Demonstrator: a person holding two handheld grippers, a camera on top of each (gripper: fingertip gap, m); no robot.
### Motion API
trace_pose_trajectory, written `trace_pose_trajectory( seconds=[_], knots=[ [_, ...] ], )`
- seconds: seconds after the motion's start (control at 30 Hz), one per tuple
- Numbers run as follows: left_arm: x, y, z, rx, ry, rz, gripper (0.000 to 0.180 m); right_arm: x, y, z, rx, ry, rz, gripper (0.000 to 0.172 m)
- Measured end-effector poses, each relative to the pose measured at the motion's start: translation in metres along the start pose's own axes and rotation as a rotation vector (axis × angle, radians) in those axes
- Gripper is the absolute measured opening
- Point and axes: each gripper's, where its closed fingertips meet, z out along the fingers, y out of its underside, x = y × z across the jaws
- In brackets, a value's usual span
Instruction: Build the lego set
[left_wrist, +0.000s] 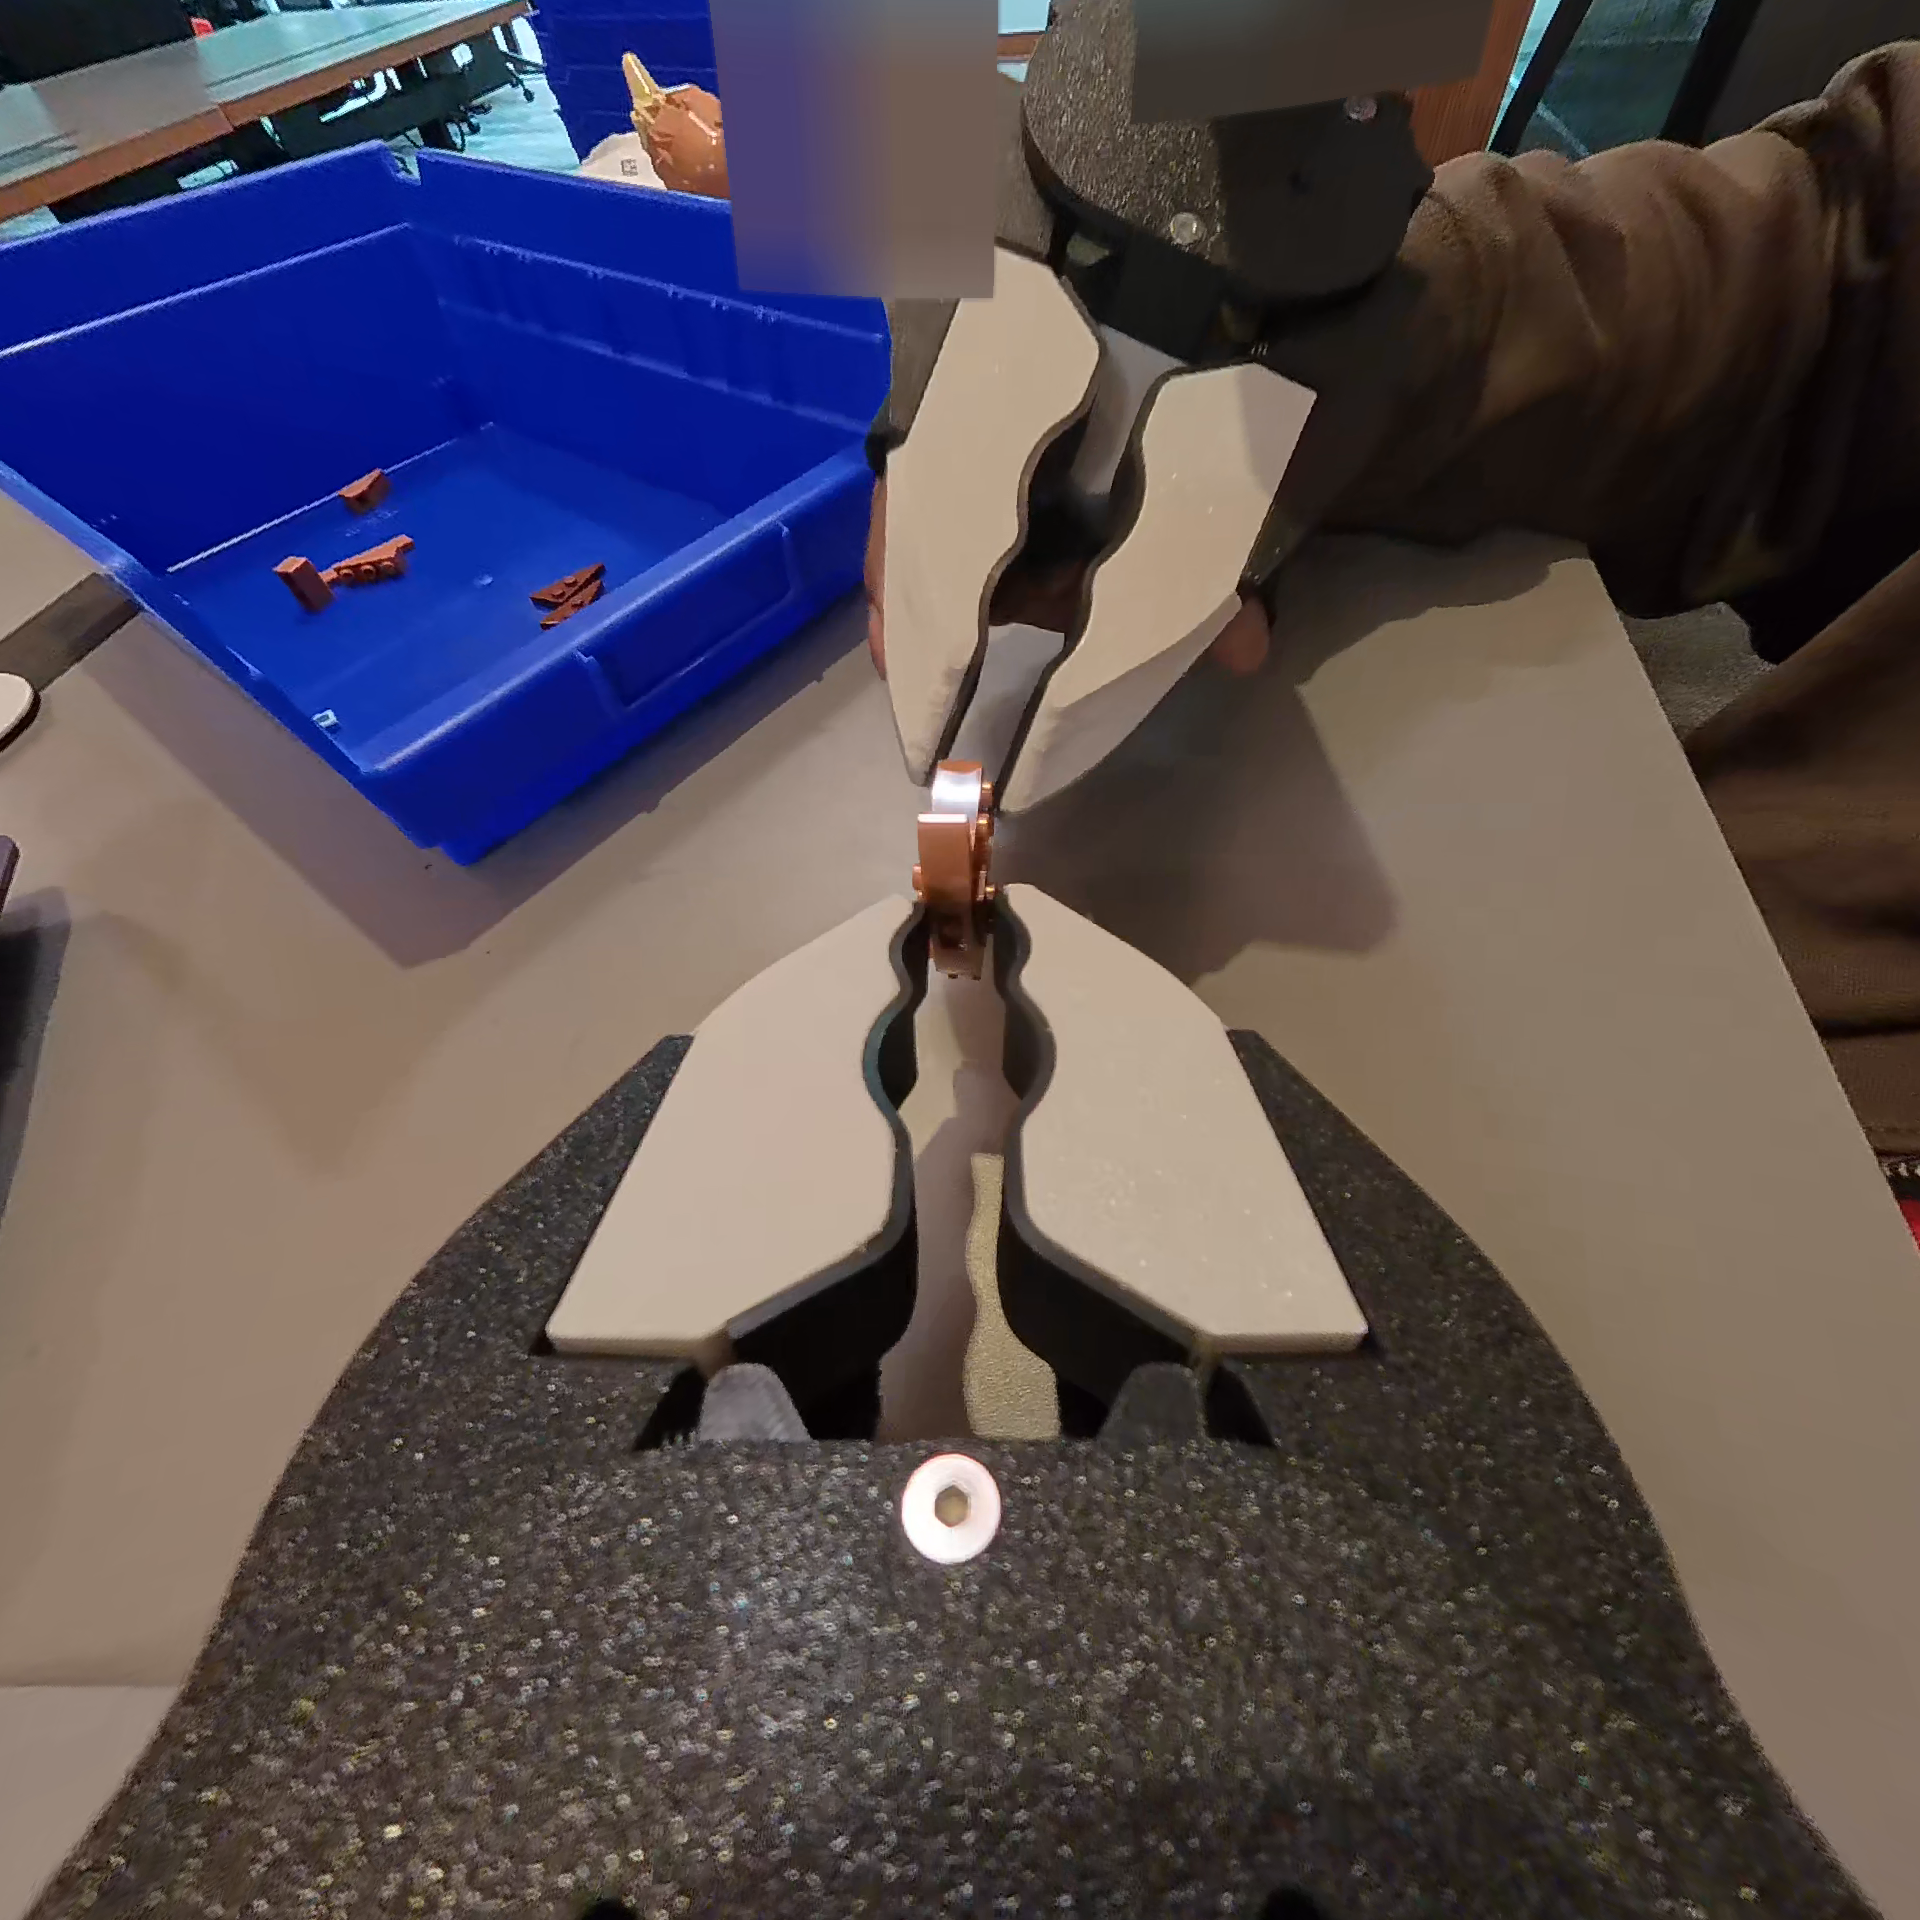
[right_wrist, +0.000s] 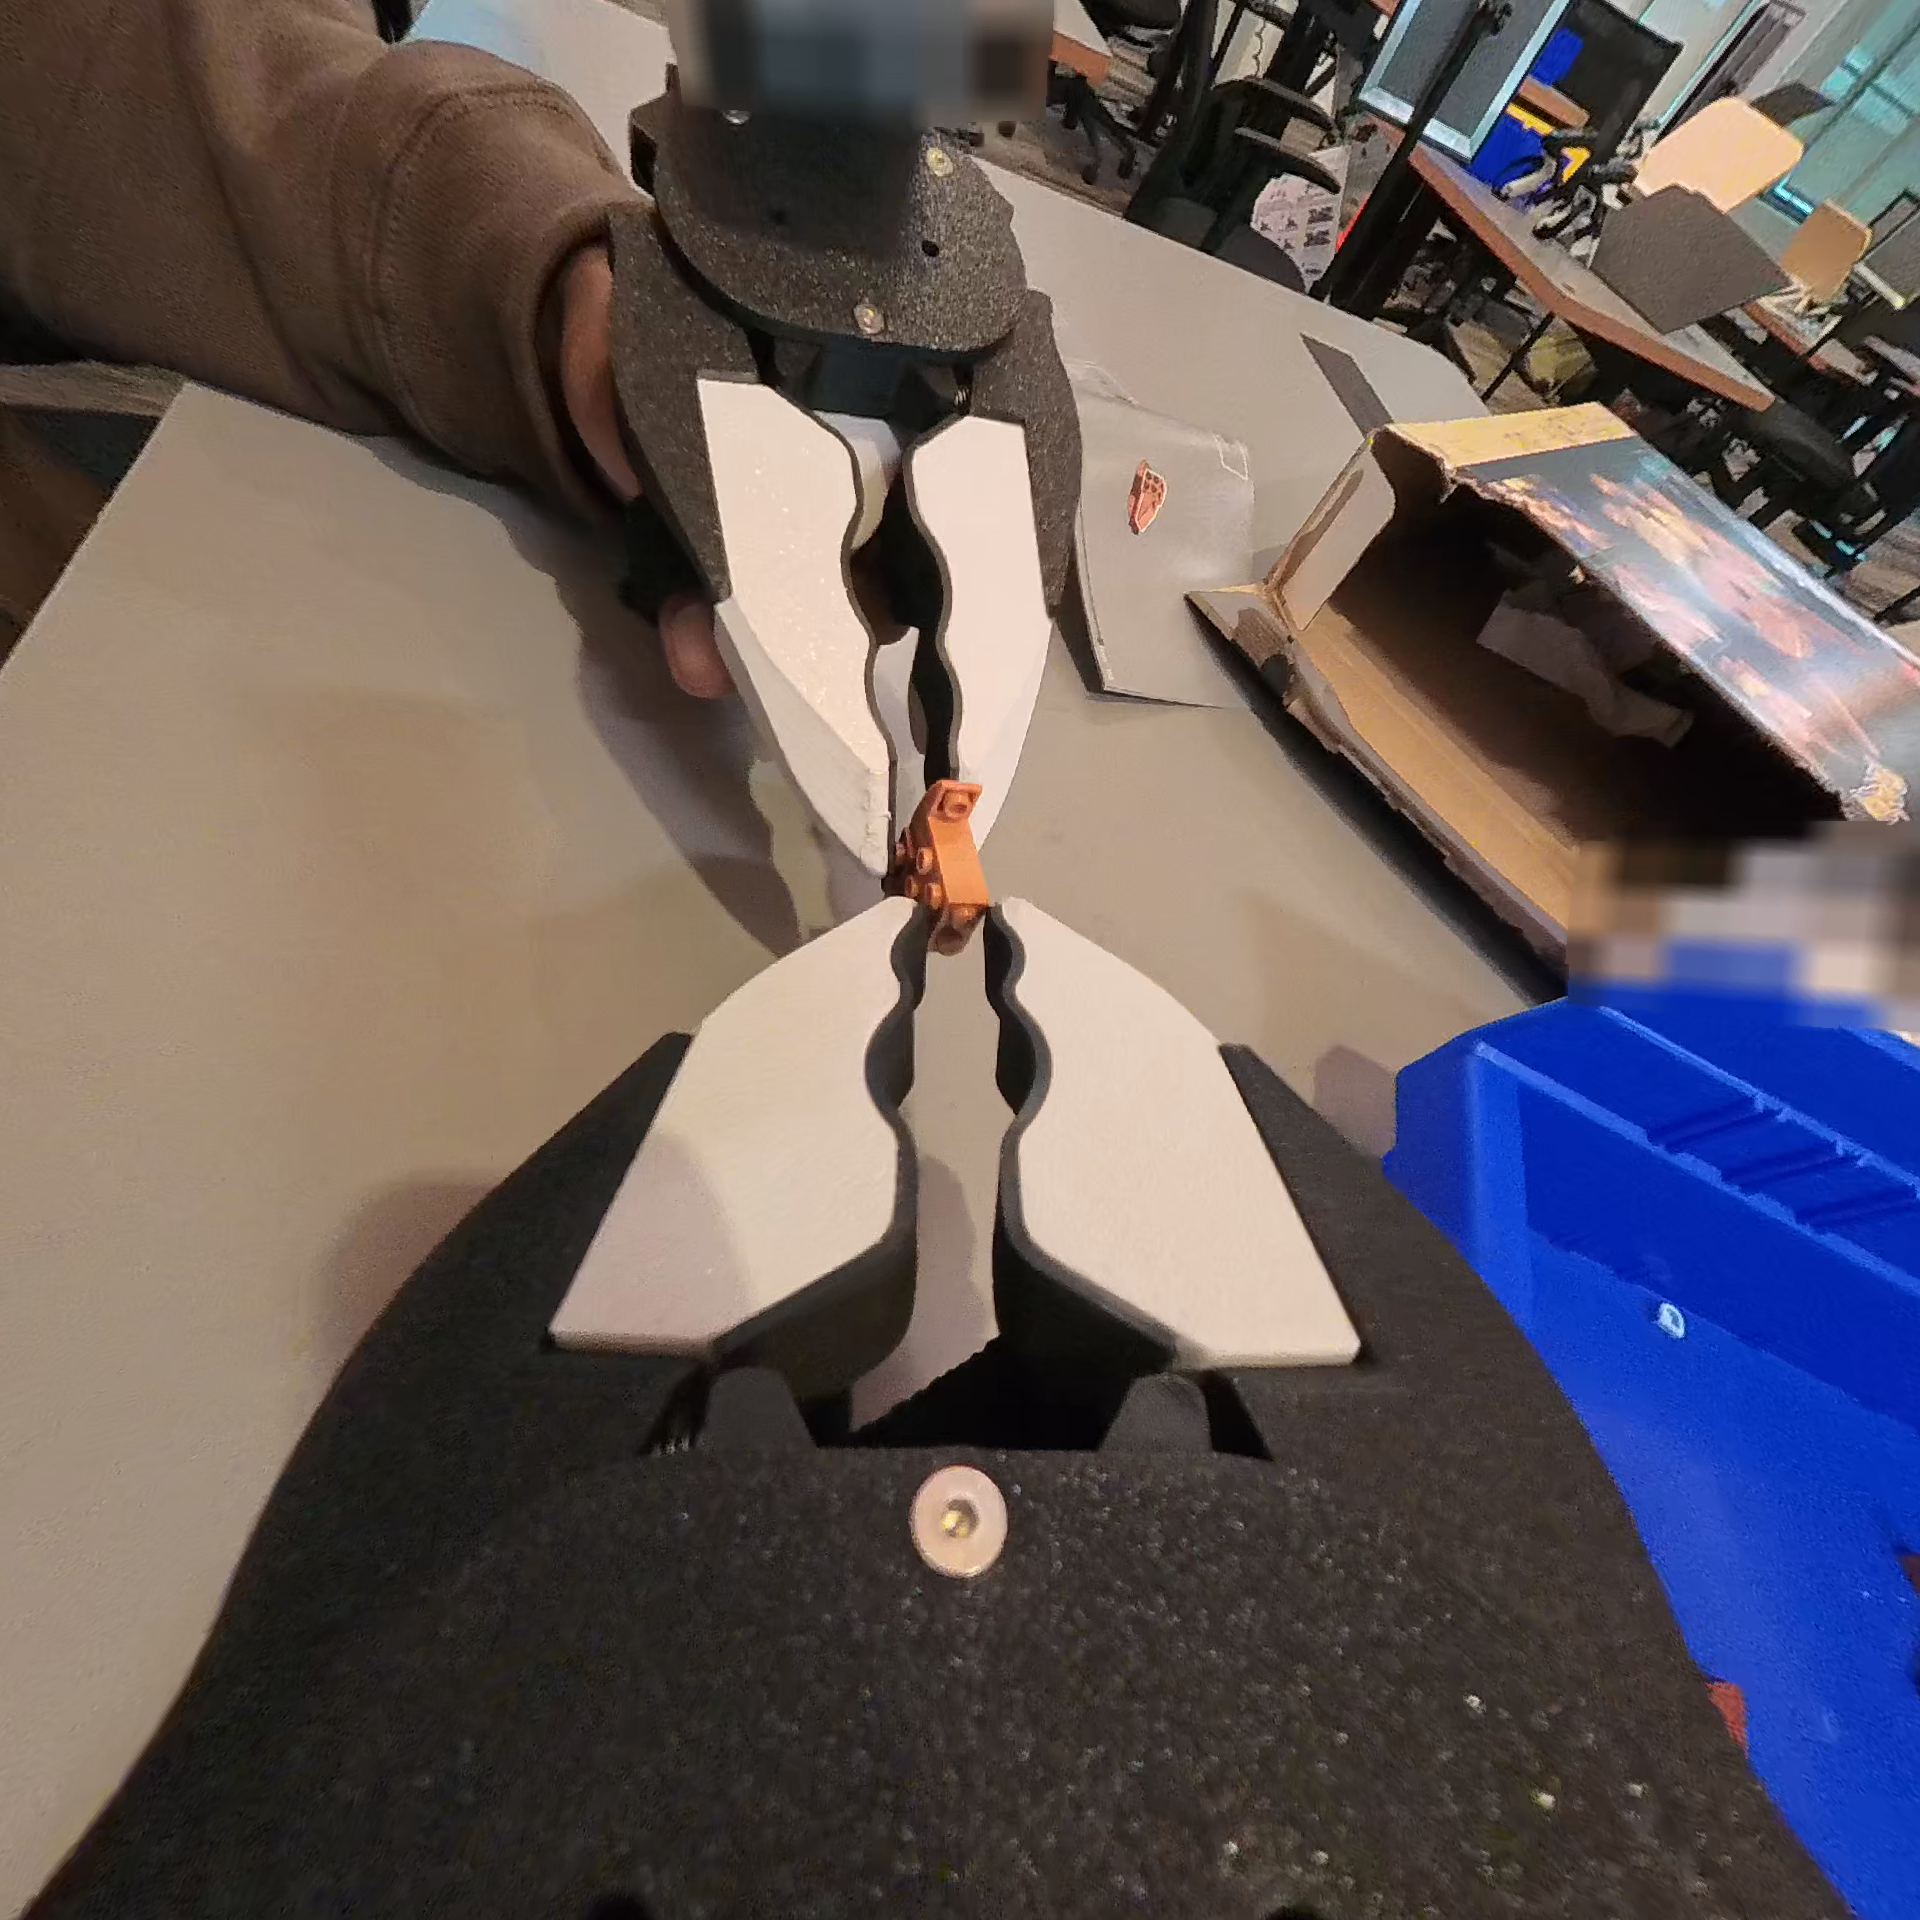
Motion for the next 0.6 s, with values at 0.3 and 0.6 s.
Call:
trace_pose_trajectory(
  seconds=[0.3,0.6],
  knots=[
    [-0.0014,0.002,0.0002,-0.008,0.001,-0.017,0.011,0.0005,0.0013,0.0028,0.028,-0.031,0.109,0.009],
    [-0.0013,-0.0045,-0.0018,0.027,0.009,-0.039,0.011,0.005,-0.0034,-0.0016,0.07,-0.063,0.194,0.024]
  ],
)
